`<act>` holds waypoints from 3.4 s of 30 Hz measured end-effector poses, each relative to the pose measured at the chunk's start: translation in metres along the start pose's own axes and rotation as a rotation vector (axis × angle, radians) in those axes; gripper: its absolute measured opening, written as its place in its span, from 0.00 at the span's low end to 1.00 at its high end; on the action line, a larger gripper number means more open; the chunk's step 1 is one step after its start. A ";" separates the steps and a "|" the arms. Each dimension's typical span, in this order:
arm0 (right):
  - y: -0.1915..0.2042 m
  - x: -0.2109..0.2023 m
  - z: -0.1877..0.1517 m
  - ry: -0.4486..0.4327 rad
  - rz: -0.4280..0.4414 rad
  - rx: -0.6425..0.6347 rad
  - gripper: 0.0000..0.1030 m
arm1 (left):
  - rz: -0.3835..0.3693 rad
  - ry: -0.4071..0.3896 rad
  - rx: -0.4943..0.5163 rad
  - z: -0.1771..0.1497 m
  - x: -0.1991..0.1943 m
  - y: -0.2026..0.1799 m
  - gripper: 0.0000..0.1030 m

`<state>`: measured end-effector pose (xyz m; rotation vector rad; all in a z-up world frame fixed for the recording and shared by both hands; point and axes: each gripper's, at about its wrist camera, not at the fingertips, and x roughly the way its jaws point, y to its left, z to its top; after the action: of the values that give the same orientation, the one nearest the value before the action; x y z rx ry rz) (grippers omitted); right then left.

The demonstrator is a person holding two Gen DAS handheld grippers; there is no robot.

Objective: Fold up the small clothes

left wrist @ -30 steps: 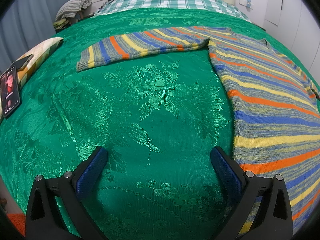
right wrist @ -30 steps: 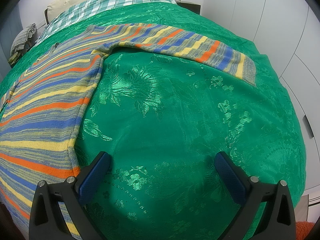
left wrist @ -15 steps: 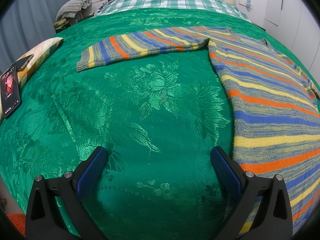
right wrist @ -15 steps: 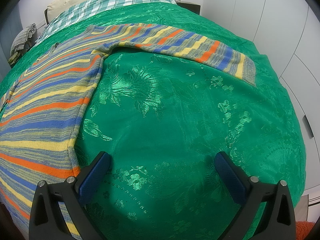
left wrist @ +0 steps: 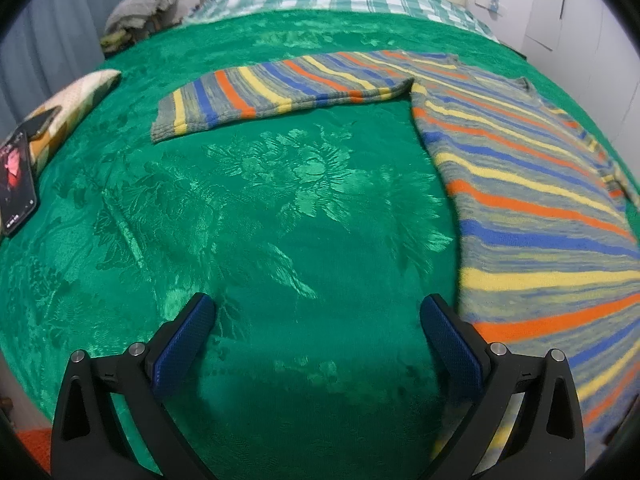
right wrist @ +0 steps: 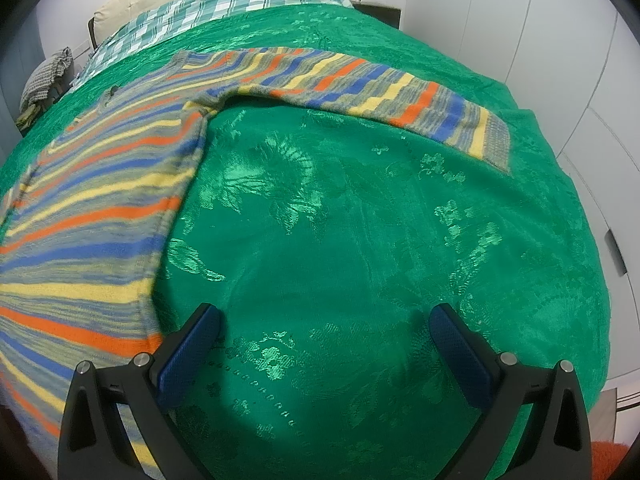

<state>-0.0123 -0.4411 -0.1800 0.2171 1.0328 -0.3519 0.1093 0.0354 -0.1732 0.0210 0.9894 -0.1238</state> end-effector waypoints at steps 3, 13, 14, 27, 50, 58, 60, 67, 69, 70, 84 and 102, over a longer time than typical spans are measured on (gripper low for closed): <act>-0.024 -0.029 0.012 -0.077 0.102 0.090 0.99 | -0.090 -0.023 -0.057 0.001 -0.026 0.013 0.99; -0.192 -0.005 0.114 -0.118 0.351 0.535 0.80 | -0.081 -0.071 -0.119 0.002 -0.043 0.027 0.99; -0.204 0.009 0.119 -0.077 0.364 0.577 0.74 | -0.073 -0.059 -0.120 0.000 -0.039 0.025 0.99; -0.205 0.082 0.152 0.188 0.176 0.479 0.02 | 0.007 0.025 -0.051 -0.008 -0.009 0.006 0.99; 0.086 -0.025 0.310 -0.086 0.647 -0.040 0.55 | -0.030 0.006 -0.053 -0.008 -0.013 0.008 0.99; 0.003 -0.001 0.190 -0.054 0.327 -0.053 0.63 | -0.003 0.004 -0.056 -0.010 -0.008 0.005 0.99; -0.005 0.010 0.171 -0.047 0.293 -0.052 0.63 | 0.013 0.002 -0.041 -0.011 -0.007 0.002 0.99; 0.081 0.007 0.181 -0.066 0.380 -0.300 0.61 | 0.025 -0.004 -0.037 -0.012 -0.006 0.001 0.99; 0.129 0.011 0.182 -0.071 0.397 -0.446 0.61 | 0.025 -0.004 -0.034 -0.013 -0.006 0.001 0.99; 0.157 0.018 0.185 -0.054 0.413 -0.510 0.61 | 0.026 -0.004 -0.032 -0.013 -0.006 0.001 0.99; 0.245 0.077 0.201 -0.011 0.418 -0.471 0.00 | 0.014 0.003 -0.035 -0.010 -0.004 0.004 0.99; 0.250 0.056 0.188 -0.041 0.279 -0.685 0.67 | 0.033 -0.004 -0.034 -0.012 -0.003 0.001 0.99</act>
<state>0.2598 -0.2839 -0.1324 -0.2619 1.0122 0.2561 0.0975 0.0376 -0.1776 0.0063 0.9869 -0.0766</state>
